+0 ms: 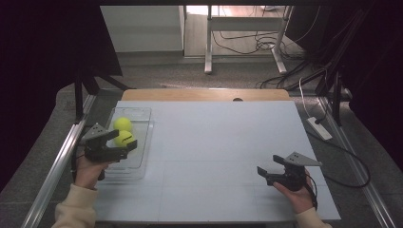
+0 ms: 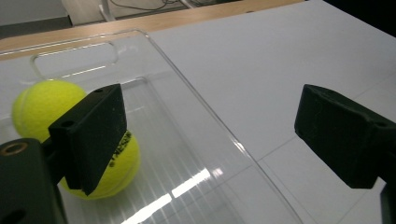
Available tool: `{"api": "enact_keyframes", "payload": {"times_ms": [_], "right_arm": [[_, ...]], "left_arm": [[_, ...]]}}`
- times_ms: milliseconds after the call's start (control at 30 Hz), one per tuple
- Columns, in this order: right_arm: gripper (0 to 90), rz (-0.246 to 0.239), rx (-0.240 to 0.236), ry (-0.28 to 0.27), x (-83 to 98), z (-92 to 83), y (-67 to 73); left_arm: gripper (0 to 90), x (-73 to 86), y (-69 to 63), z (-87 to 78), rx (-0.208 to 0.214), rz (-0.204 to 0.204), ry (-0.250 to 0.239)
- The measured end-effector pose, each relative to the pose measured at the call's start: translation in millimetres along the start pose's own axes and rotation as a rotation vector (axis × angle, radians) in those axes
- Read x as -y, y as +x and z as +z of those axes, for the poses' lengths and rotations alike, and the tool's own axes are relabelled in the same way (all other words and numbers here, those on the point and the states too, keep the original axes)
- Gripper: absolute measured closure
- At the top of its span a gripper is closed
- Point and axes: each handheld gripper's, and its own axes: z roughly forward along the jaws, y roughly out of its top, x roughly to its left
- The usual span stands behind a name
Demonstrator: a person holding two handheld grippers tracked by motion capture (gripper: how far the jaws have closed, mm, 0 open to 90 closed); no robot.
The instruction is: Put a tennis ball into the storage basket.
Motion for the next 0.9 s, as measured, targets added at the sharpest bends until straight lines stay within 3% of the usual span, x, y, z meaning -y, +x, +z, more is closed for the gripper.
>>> {"api": "enact_keyframes", "payload": {"times_ms": [400, 900], "right_arm": [[14.7, 0.008, 0.004, -0.013, -1.4, -2.5, -1.1], [14.7, 0.005, 0.011, -0.022, -4.6, -4.1, -1.1]], "left_arm": [[9.7, 13.5, -26.2, -5.1, 0.052, 0.066, -0.039], [9.4, 39.0, -40.3, -7.0, 0.098, 0.085, -0.057]]}}
